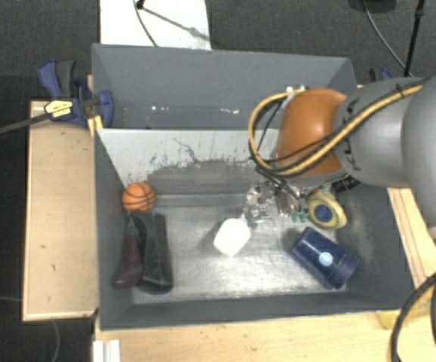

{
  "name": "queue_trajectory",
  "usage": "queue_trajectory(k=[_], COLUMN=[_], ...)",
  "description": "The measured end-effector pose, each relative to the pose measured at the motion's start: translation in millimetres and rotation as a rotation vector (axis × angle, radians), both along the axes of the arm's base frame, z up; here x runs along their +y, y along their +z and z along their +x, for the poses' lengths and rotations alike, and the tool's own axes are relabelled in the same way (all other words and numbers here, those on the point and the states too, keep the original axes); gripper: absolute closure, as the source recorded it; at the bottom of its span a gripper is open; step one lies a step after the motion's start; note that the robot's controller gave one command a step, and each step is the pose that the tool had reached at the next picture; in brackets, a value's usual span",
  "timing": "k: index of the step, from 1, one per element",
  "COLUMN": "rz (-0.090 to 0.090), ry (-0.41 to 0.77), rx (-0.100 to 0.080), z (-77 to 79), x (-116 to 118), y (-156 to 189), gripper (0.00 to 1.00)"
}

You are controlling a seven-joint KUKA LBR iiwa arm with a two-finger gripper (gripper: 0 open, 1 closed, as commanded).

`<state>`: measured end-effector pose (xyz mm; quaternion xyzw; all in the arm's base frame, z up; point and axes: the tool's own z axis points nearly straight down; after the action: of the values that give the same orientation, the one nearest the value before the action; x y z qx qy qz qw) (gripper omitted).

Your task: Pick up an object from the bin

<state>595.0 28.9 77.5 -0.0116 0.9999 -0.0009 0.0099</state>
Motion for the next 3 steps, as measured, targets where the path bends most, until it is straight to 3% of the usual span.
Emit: queue_trajectory(k=[1,2,3], rz=[0.001,-0.003,-0.003], ry=[0.112,0.493,0.493], rx=[0.018,0.018,0.018], z=[-13.5,-35.9,-35.9], x=[2,-17,-17], y=[25,45,45], gripper=[1.0,0.0,0.0])
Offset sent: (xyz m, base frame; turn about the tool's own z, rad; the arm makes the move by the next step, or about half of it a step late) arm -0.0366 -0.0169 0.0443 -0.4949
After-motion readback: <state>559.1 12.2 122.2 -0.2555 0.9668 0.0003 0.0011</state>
